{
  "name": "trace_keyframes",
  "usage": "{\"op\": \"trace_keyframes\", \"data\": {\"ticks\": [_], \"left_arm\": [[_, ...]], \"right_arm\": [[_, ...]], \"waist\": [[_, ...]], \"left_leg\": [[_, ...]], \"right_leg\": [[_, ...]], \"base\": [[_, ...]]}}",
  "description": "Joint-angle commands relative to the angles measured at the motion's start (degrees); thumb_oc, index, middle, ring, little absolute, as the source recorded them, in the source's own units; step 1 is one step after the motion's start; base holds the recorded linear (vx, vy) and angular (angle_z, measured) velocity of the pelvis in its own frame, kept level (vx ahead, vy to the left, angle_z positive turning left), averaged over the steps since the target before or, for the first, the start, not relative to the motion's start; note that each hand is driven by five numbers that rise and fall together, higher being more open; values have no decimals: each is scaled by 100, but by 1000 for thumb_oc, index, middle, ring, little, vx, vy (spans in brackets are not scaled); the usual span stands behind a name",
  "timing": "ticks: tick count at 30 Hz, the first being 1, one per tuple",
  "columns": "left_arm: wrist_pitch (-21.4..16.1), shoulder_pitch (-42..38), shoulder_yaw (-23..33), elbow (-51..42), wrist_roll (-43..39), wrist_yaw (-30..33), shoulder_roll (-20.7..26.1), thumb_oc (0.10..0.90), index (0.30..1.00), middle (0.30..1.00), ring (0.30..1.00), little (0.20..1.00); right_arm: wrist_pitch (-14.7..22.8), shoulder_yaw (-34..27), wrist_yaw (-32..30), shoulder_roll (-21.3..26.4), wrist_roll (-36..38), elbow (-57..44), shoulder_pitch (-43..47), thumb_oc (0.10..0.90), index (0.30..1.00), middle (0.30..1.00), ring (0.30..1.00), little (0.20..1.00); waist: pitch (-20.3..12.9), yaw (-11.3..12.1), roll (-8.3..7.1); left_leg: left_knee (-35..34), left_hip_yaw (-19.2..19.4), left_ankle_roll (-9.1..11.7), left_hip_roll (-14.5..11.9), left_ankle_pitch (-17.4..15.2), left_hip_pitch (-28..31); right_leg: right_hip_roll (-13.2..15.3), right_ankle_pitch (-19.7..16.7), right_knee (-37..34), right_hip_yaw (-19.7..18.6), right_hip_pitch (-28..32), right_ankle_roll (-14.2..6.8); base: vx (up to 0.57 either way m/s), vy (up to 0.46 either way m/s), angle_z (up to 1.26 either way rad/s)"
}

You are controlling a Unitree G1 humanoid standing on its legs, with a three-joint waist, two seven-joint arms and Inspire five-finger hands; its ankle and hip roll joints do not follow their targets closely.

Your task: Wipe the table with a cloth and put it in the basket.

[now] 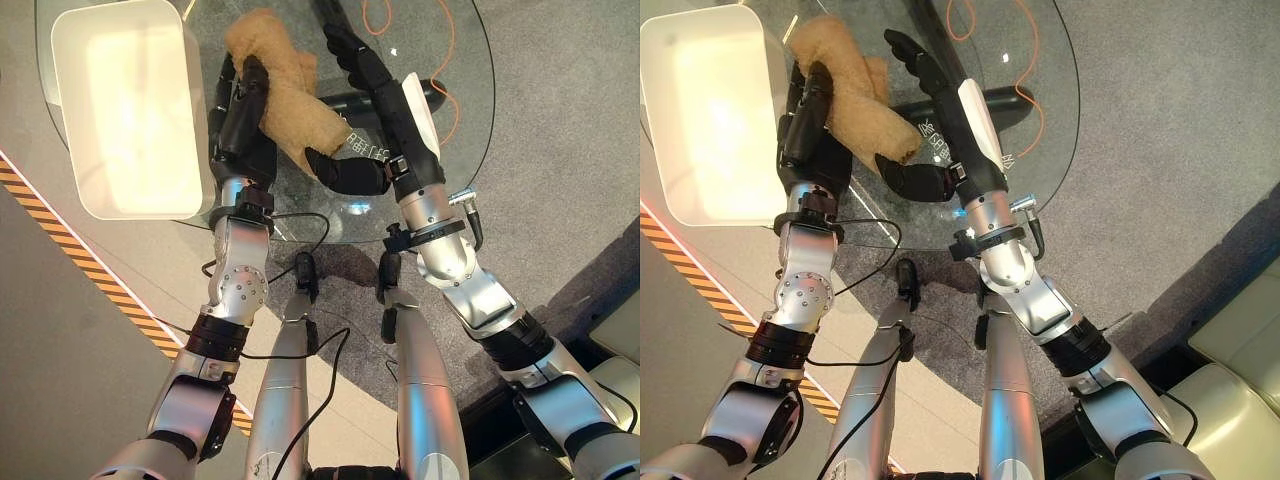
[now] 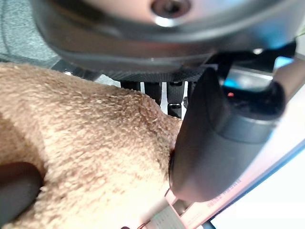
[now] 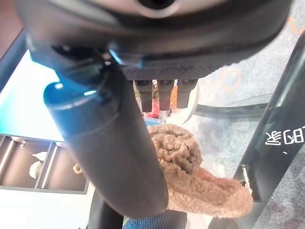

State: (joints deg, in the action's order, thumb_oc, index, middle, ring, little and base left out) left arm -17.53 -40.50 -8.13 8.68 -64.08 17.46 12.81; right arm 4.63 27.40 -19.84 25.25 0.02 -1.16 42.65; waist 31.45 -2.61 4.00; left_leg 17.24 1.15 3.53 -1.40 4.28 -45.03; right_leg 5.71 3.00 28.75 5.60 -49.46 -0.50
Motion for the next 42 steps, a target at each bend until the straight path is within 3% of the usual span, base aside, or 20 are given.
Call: {"op": "trace_keyframes", "data": {"ticks": [1, 13, 22, 28, 36, 42], "left_arm": [[-824, -555, 281, -773, 585, -83, 128, 100, 300, 300, 300, 200], [-1607, -589, 552, -820, 1378, 734, 189, 100, 300, 300, 300, 200], [-1857, -565, 746, -798, 2031, 1257, 303, 100, 300, 300, 300, 200], [-1982, -518, 886, -667, 2284, 1503, 410, 100, 300, 300, 300, 200], [-2328, -309, 1235, -84, 2262, 1720, 696, 100, 300, 300, 300, 200], [-2418, -285, 1432, 526, 2447, 2025, 1103, 100, 300, 300, 300, 200]], "right_arm": [[827, -424, -200, -369, -197, -1094, 839, 800, 900, 900, 900, 900], [817, -530, -228, -403, -229, -1034, 720, 800, 900, 900, 900, 900], [817, -652, -503, -349, -362, -886, 527, 800, 900, 900, 900, 900], [823, -776, -943, -291, -553, -674, 354, 800, 900, 900, 900, 900], [985, -1200, -2218, -53, -760, 301, -153, 800, 900, 900, 900, 900], [1101, -1596, -2808, 278, -117, 1263, -521, 800, 900, 900, 900, 900]], "waist": [[-166, 126, -64], [-166, 132, -75], [-166, 114, -77], [-166, 82, -54], [-166, 9, 0], [-166, -52, 51]], "left_leg": [[29, 308, -152, 398, -265, 140], [73, 294, -134, 388, -283, 111], [61, 296, -118, 371, -288, 113], [82, 317, -103, 357, -307, 121], [103, 346, -101, 326, -348, 135], [95, 369, -98, 288, -376, 156]], "right_leg": [[-440, 179, -333, 130, 247, -61], [-442, 223, -266, 134, 220, -44], [-446, 237, -276, 115, 224, -30], [-451, 264, -235, 96, 212, -22], [-453, 333, -176, 47, 192, -7], [-474, 395, -113, -2, 168, 11]], "base": [[0, 0, 0], [0, 0, 0], [0, 0, 0], [0, 0, 0], [6, 47, -6], [8, 58, -3]]}}
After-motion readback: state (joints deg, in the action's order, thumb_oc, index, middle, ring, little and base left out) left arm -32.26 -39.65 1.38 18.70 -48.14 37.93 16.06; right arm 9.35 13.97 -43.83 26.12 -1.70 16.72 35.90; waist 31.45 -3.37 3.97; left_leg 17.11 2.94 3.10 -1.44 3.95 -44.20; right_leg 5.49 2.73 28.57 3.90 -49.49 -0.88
